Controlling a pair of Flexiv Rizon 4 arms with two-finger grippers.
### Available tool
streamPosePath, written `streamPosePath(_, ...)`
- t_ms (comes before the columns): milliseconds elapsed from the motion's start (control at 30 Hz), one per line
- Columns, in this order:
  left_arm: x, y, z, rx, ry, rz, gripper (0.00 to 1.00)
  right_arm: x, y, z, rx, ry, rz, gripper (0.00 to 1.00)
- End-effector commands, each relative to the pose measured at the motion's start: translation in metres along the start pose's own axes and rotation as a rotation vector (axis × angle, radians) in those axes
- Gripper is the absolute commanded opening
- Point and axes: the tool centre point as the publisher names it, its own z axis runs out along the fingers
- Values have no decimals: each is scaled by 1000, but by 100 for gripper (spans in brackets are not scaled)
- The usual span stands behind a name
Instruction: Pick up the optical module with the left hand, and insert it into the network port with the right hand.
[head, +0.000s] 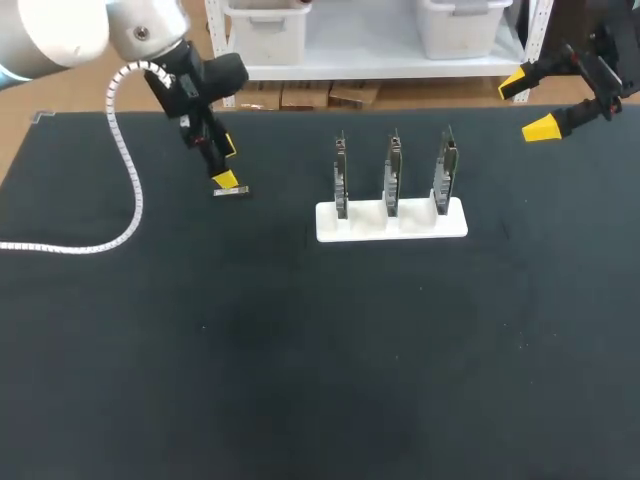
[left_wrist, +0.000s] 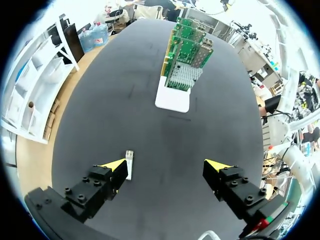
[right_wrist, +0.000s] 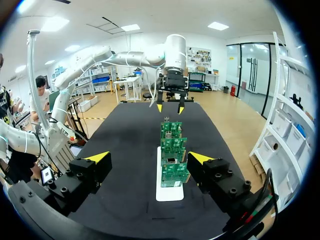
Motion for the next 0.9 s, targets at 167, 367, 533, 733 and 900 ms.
streamPosePath(167,-5,-1,-3,-28,202,-61,100,0,0,0,0,0,0,100)
streamPosePath(367,7,2,19,-4,281,-114,100,0,0,0,0,0,0,100)
streamPosePath(533,14,9,24,-67,271,-93,100,0,0,0,0,0,0,100)
streamPosePath(733,23,18,30,-89,284,-64,100,0,0,0,0,0,0,100)
streamPosePath(900,29,20,35,-111,300,-77,100,0,0,0,0,0,0,100)
